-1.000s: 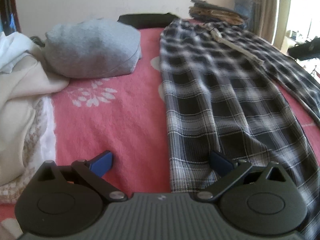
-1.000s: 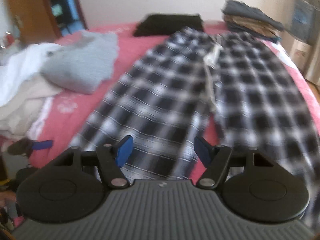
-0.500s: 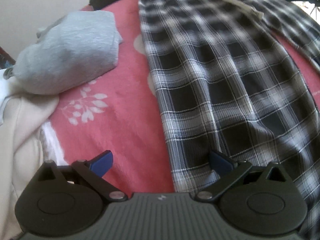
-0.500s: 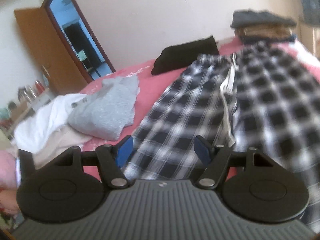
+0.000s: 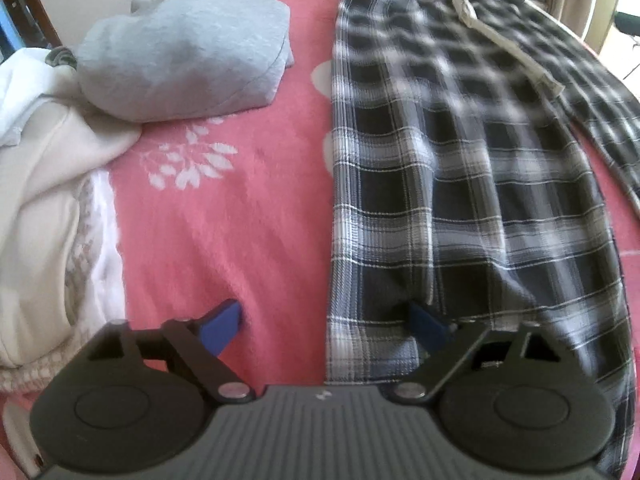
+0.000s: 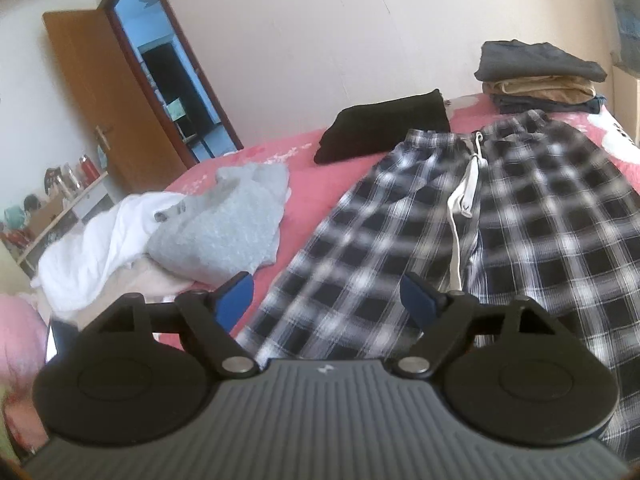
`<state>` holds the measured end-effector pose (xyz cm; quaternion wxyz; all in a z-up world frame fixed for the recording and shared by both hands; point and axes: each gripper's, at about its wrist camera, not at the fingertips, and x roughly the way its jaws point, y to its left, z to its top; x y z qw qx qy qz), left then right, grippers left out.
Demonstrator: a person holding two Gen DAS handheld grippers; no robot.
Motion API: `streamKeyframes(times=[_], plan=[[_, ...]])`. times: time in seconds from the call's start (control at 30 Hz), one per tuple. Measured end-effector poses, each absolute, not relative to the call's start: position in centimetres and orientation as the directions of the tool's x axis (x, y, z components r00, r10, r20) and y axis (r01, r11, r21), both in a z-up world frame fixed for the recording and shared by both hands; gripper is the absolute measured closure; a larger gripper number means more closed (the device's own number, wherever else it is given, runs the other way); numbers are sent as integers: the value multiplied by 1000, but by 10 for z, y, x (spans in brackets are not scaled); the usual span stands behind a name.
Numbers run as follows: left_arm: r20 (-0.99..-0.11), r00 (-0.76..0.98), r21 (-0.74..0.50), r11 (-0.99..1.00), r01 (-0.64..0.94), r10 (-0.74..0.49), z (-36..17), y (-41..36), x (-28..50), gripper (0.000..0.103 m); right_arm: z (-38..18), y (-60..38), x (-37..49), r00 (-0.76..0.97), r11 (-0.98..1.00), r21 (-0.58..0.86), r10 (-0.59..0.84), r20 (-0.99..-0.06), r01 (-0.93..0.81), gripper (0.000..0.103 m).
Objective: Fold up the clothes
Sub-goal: 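Grasp the plaid pants waistband with the right gripper while the left gripper grasps the leg edge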
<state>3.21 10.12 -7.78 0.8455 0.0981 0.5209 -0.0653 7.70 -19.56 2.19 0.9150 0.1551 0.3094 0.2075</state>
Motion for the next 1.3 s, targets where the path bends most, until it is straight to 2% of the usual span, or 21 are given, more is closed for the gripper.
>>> streamKeyframes(times=[0.1,0.17,0.2,0.53,0.7,0.9,1.0,1.03,1.07,1.17,1.3], plan=[[-874,486,102,966,239,-28,-75,99,27,28,30,-193,102,698,862,435,480,-532,-261,22],[-858,511,92,966,240,-46,-73,99,25,41,35,-189,123,674,860,444,484,-557,-251,22],[-849,525,83,967,240,-57,-72,99,25,43,37,-185,137,655,858,451,491,-574,-248,22],[-782,581,-187,974,131,-228,-69,124,66,43,28,-134,287,526,907,382,416,-742,-178,22],[-774,580,-200,967,155,-253,-76,115,88,48,3,-111,345,532,942,306,330,-780,-136,24],[-777,573,-180,964,195,-261,-79,98,92,62,-26,-98,394,534,964,255,256,-806,-77,25],[-784,573,-162,970,182,-239,-80,94,94,83,-41,-92,419,532,972,229,219,-818,-47,25],[-786,570,-166,970,180,-240,-79,93,95,92,-46,-90,427,532,975,220,206,-821,-37,26],[-787,568,-170,969,177,-242,-79,92,96,96,-51,-88,436,531,977,212,194,-825,-27,27],[-781,571,-192,967,168,-254,-76,88,97,99,-61,-89,447,538,979,204,182,-823,-19,31],[-755,575,-256,949,184,-315,-72,80,93,100,-64,-103,441,561,973,226,211,-801,-43,52]])
